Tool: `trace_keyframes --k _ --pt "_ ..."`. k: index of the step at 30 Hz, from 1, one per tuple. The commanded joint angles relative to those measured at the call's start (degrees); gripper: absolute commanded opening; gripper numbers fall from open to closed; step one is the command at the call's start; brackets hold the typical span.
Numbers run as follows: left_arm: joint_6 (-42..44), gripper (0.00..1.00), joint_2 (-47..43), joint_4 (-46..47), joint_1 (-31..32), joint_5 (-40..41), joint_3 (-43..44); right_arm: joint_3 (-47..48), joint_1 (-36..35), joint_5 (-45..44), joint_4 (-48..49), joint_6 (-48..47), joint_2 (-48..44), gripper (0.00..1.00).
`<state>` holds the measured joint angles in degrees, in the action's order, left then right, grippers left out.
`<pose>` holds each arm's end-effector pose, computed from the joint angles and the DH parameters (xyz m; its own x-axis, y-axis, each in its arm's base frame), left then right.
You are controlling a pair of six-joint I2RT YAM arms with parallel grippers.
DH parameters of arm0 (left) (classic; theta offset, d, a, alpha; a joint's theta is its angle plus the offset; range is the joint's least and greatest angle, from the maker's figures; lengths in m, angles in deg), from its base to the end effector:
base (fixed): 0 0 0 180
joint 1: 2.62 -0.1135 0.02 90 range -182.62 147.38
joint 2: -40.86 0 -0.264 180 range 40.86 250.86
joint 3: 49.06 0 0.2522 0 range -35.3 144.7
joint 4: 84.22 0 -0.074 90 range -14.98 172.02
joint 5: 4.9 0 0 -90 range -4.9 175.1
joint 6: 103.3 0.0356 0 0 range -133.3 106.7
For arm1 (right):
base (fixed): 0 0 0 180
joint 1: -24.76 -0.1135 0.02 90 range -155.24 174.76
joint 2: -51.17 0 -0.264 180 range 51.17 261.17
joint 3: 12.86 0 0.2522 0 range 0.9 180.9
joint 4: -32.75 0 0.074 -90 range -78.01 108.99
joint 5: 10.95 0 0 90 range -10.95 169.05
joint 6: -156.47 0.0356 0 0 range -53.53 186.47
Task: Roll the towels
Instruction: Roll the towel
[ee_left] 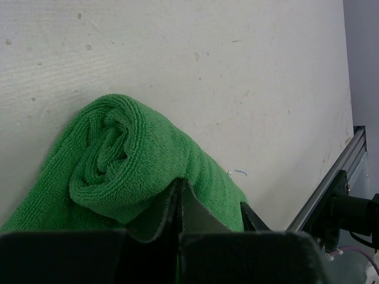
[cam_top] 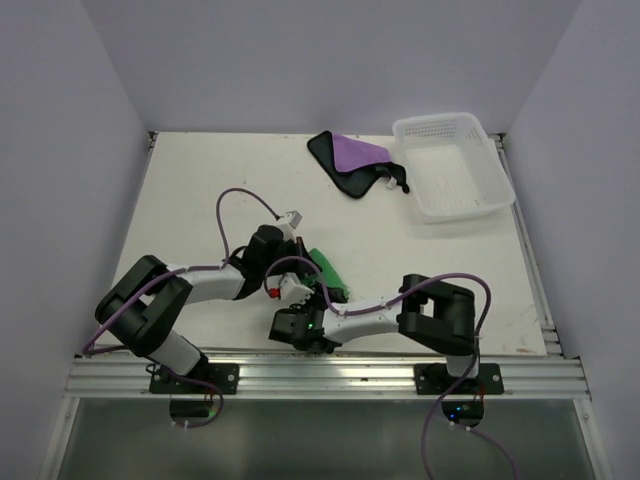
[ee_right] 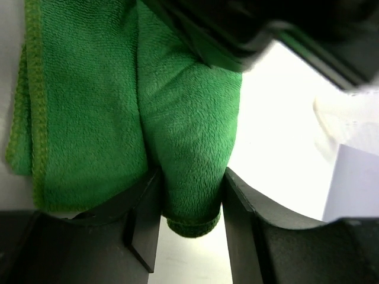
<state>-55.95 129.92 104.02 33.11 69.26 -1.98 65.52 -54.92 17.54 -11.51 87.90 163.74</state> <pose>0.2323 -0.1791 0.1487 -0.8371 -0.2007 -0.5089 0.2432 0.6967 -0.6749 0.0932 0.3369 0.1264 -0.3233 -0.8028 -0.5010 -0.3434 0.5929 -0.7284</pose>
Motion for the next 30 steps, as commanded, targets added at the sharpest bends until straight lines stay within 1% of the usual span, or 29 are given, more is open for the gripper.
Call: trace_keyframes --k 1,3,4,7,11,14,16,18,19,20,21,23,24,26,27,30 --pt "0.9 0.0 1.9 -5.6 -0.4 4.8 -1.8 -3.0 -0.6 4.8 4.6 3.8 -8.4 0.47" --pt "0.9 0.0 1.5 -6.0 -0.4 5.1 -1.9 -4.6 -0.6 5.9 7.0 4.2 -11.4 0.49" --pt "0.9 0.0 1.3 -6.1 -0.5 5.3 -2.1 -6.1 -0.7 6.1 7.7 4.4 -14.1 0.5" --pt "1.1 0.0 0.7 -6.5 -0.5 5.6 -2.2 -9.2 -0.7 7.0 10.9 4.8 -18.5 0.51" --pt "1.2 0.0 0.4 -7.0 -0.4 5.6 -2.1 -13.0 -0.6 9.3 15.7 3.4 -22.8 0.52" --pt "1.2 0.0 0.2 -7.1 -0.4 5.5 -2.2 -15.5 -0.3 12.2 17.8 3.4 -26.4 0.53" --pt "1.2 0.0 -0.2 -7.3 -0.4 5.5 -2.4 -17.3 0.5 16.2 19.0 4.1 -29.2 0.53" --pt "1.4 0.0 -0.5 -7.5 -0.4 5.5 -2.6 -19.6 3.7 21.2 21.6 5.9 -33.4 0.54" --pt "1.5 0.0 -0.6 -7.8 -0.4 5.6 -3.0 -20.5 5.2 25.7 22.4 6.9 -34.8 0.54" --pt "1.6 0.0 -0.7 -7.9 -0.4 5.6 -3.1 -21.4 6.7 28.2 24.5 8.2 -36.0 0.54" --pt "1.7 0.0 -1.1 -8.2 -0.5 5.6 -3.3 -23.1 10.1 30.6 25.6 8.7 -38.3 0.55" --pt "1.7 0.0 -1.6 -8.3 -0.4 5.6 -3.8 -24.4 13.7 37.8 28.0 10.2 -39.9 0.56" --pt "1.7 0.0 -2.1 -8.4 -0.4 5.6 -4.1 -25.2 16.5 40.5 28.8 10.5 -40.2 0.57" --pt "1.6 0.0 -2.7 -8.5 -0.4 5.6 -4.6 -25.5 19.0 46.3 30.1 11.3 -39.5 0.57" --pt "1.6 0.0 -2.9 -8.6 -0.4 5.7 -4.8 -25.6 20.6 47.6 30.1 11.5 -38.9 0.57" --pt "1.4 0.0 -3.4 -8.8 -0.5 6.0 -5.5 -25.2 22.3 50.3 30.1 13.5 -35.6 0.57"
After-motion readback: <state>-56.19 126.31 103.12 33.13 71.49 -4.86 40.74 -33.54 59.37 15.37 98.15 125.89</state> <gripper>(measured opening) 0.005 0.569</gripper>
